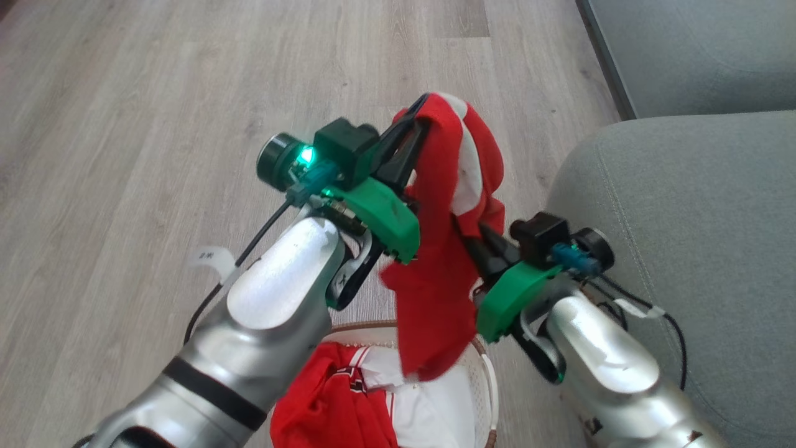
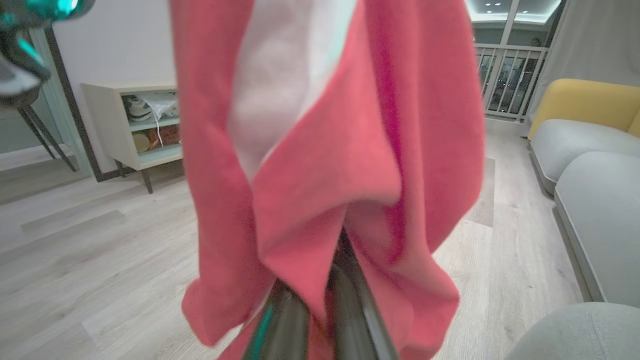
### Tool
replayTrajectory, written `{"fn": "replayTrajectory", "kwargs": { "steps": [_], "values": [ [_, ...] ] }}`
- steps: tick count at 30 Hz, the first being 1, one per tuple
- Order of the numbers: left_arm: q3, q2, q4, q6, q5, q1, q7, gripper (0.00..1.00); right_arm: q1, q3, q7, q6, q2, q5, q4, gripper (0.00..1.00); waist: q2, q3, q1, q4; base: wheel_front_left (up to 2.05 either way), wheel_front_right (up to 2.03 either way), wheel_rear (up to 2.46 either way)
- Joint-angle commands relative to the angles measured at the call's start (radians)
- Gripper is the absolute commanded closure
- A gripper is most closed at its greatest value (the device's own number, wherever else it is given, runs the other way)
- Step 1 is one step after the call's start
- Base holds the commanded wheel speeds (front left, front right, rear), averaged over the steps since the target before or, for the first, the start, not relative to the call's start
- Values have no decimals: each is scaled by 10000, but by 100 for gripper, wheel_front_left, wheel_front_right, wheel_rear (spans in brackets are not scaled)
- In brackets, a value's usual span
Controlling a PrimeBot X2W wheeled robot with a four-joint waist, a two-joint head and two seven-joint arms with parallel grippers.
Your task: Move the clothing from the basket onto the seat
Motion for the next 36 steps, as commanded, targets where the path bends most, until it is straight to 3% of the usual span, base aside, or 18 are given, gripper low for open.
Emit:
{"fn": "replayTrajectory", "kwargs": {
  "steps": [1,2,18,31,36],
  "values": [
    [461,225,-219,88,-55,-303,-112,34,-446,-159,-67,71,91,-68,-407,100,0,15,1,-33,0,0,0],
    [518,235,-208,98,-91,-243,-116,0,-442,-295,-67,71,89,-68,-437,100,0,24,1,-53,0,0,0],
    [746,324,-38,-91,-122,1252,-137,0,-462,-2484,-67,71,-652,-694,-772,100,0,305,1,-891,0,0,0],
    [667,178,-6,-208,-4,2260,-139,0,-248,-3091,-67,71,-1239,-1027,-1210,100,0,716,1,-3427,0,0,0],
    [625,146,59,-231,27,2285,-139,0,-295,-3083,-67,71,-1364,-992,-1275,100,0,895,1,-4046,0,0,0]
  ]
}}
